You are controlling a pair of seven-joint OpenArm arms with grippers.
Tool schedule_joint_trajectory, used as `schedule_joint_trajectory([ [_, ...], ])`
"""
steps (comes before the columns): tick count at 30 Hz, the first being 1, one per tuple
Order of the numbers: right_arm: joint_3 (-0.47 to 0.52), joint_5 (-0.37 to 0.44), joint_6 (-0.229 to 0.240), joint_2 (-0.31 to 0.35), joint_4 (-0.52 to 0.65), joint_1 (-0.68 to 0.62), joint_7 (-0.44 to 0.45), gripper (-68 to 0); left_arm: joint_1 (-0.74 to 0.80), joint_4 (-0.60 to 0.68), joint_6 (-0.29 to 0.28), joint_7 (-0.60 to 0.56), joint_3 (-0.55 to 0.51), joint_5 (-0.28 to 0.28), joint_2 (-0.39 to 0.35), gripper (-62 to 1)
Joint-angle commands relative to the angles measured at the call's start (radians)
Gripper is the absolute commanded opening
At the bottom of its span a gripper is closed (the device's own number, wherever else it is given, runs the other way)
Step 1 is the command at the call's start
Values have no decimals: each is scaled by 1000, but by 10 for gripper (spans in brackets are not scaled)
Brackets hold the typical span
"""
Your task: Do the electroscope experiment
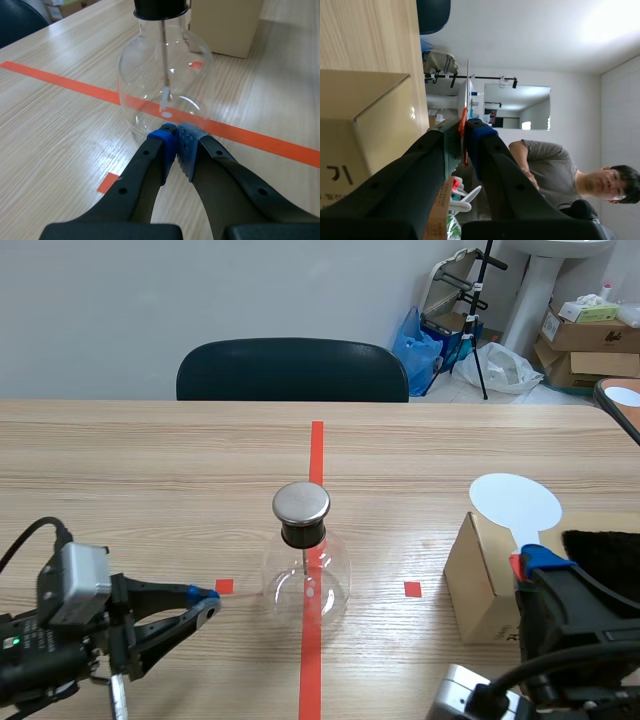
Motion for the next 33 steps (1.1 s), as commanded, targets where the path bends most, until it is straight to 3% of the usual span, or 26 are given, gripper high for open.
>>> schedule_joint_trajectory([
  [1,16,13,-58,-1,19,-2,10,-664,25,56,-10,-11,-3,-13,-43,-578],
  [6,76,82,-58,-1,18,-24,89,-664,109,174,-16,-11,-20,-14,-142,-578],
  [9,109,123,-58,-1,6,-26,138,-664,175,260,-71,-10,-70,-39,-197,-580],
  [16,156,158,-58,-18,-55,-8,198,-664,379,513,-151,3,-230,-89,-317,-580],
  [21,155,149,-58,-34,-111,30,203,-664,531,686,-208,98,-377,-93,-339,-564],
  [23,155,146,-58,-34,-129,41,203,-664,590,745,-232,142,-433,-116,-339,-487],
  [31,154,142,-58,-47,-191,77,207,-664,721,893,-238,240,-572,-171,-288,-20],
  [33,154,142,-58,-51,-192,80,208,-664,732,916,-239,281,-579,-171,-270,14],
])
